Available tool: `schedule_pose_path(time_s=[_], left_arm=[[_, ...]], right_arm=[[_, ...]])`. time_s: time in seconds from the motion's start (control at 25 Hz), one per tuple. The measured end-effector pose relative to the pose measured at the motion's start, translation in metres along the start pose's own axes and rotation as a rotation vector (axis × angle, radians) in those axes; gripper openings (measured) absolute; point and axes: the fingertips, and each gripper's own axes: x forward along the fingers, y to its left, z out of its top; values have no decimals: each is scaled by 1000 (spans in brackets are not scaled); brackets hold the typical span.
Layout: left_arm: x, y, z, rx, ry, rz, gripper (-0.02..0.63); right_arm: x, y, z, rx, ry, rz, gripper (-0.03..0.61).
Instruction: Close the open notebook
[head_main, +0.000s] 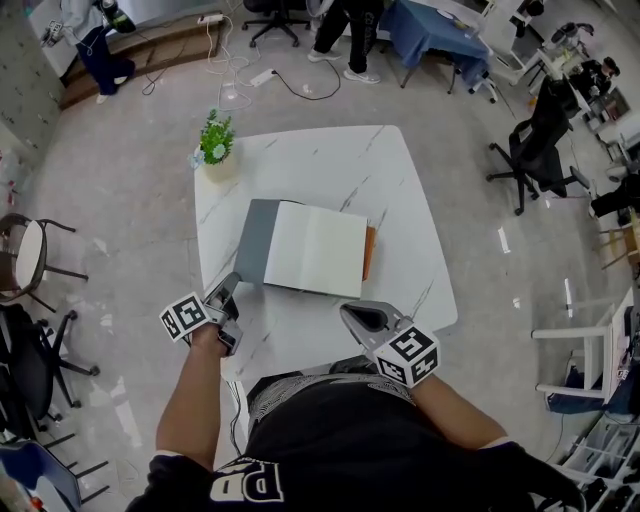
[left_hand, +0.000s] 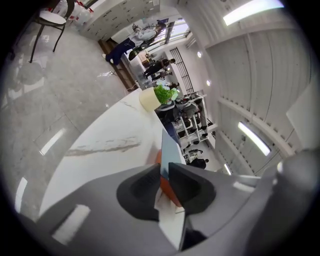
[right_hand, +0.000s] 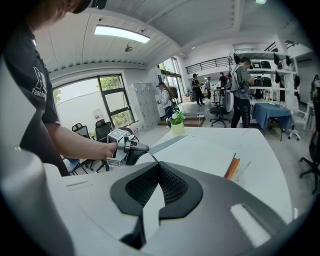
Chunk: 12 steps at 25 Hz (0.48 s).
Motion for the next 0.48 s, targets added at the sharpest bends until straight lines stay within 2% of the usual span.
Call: schedule_pose_path(time_s=[0.28, 0.48], left_arm=[[-9, -31, 7, 66, -22, -46, 75], [-13, -62, 11, 109, -33, -73, 71]], right_arm=[[-4, 4, -3, -12, -1, 10, 0], [-7, 4, -2, -15, -8, 12, 0]])
